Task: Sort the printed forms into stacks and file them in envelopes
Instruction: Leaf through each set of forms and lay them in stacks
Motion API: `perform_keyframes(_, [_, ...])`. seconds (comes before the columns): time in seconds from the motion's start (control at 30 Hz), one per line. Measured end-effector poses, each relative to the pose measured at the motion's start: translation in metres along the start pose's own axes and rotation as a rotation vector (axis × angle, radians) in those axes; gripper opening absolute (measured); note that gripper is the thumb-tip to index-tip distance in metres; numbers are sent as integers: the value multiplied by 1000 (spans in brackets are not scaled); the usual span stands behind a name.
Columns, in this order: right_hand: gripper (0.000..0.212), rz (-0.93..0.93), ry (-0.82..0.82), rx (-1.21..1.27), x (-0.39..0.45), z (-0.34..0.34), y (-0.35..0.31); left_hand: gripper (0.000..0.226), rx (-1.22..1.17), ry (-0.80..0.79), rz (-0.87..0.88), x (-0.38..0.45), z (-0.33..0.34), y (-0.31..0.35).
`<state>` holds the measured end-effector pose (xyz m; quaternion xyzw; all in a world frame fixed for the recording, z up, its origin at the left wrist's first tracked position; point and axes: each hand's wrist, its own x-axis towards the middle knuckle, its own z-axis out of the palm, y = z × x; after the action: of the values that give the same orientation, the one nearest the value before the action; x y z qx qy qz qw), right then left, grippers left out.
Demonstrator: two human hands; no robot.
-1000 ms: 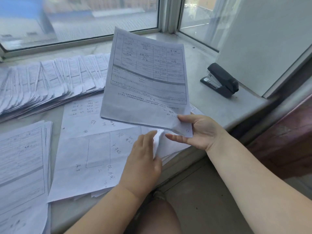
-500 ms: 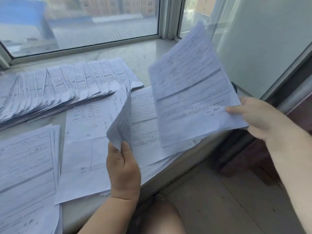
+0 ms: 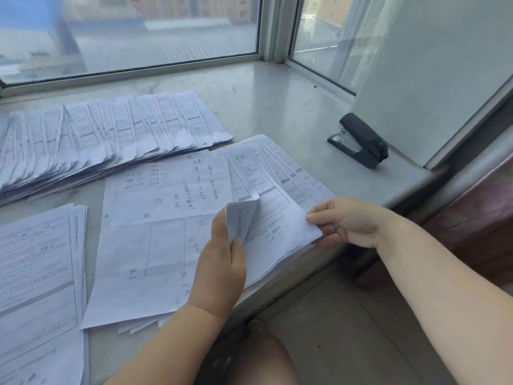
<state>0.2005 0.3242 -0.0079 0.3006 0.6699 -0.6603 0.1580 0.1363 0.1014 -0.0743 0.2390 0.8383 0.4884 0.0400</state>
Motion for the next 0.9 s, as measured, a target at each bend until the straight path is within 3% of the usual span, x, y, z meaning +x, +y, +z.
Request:
perform_keyframes(0.13, [15,-104,54,-94,4,0,1,54,14,13,-1,-1,2,-2])
perform_keyframes(0.3, [43,-239,103,-166,19,14,-1,54,7,17,4,-3,3,0])
perform_keyframes(0.77, [43,-219,64,-65,25,13,0,52,-14,29,-5,-4,4,1])
perform_keyframes(0.9, [40,-213,73,-38,19,15,-1,42,-88,30,-49,-3,3,0])
